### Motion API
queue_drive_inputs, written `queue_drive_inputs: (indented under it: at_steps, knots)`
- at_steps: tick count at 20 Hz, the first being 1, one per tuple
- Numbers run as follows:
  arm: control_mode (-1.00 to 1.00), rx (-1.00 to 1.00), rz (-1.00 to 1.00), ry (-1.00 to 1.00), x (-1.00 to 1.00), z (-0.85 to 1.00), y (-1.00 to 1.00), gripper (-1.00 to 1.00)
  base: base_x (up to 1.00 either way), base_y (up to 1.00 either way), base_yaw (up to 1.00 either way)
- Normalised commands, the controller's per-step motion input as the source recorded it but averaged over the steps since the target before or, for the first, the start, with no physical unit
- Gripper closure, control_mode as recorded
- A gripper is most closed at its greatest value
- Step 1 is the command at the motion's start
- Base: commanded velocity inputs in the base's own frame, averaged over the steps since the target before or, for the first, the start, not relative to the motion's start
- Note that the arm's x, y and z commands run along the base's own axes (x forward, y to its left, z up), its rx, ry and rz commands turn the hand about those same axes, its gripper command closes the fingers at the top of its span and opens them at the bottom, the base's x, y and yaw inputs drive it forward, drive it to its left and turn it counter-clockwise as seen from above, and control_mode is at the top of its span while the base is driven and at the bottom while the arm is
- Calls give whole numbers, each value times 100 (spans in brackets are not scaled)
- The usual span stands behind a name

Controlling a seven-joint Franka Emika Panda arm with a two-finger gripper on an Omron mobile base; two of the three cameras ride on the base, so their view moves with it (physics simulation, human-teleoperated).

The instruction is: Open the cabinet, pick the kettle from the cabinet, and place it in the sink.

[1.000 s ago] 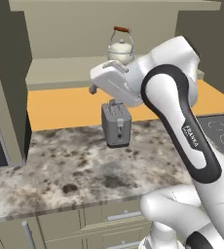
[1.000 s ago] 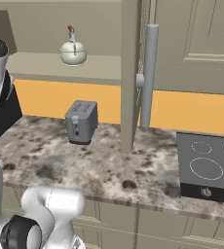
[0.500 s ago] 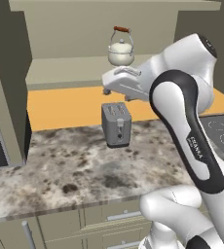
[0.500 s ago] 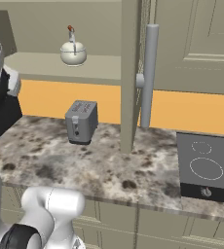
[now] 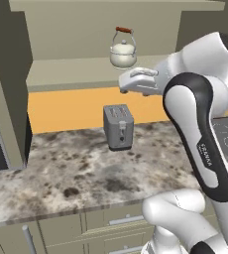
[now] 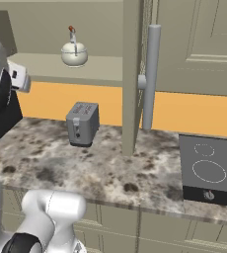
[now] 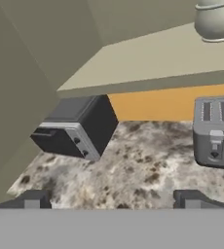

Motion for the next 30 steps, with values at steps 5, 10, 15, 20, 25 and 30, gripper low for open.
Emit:
queue_drive_inputs:
  at_steps: [5, 10, 15, 20, 25, 30]
  knots:
    - [-100, -4, -9, -27, 0, 1, -35, -100, 0, 0, 0]
    - [-100, -2, -15, -28, 0, 3, -32, -100, 0, 0, 0]
    - [-100, 0, -18, -4, 9, 9, -33, -100, 0, 0, 0]
    - [-100, 0, -17, 3, 14, 14, -32, -100, 0, 0, 0]
    - [-100, 0, -14, 0, 15, 13, -28, -100, 0, 0, 0]
    - [-100, 0, -2, 0, 14, 9, -26, -100, 0, 0, 0]
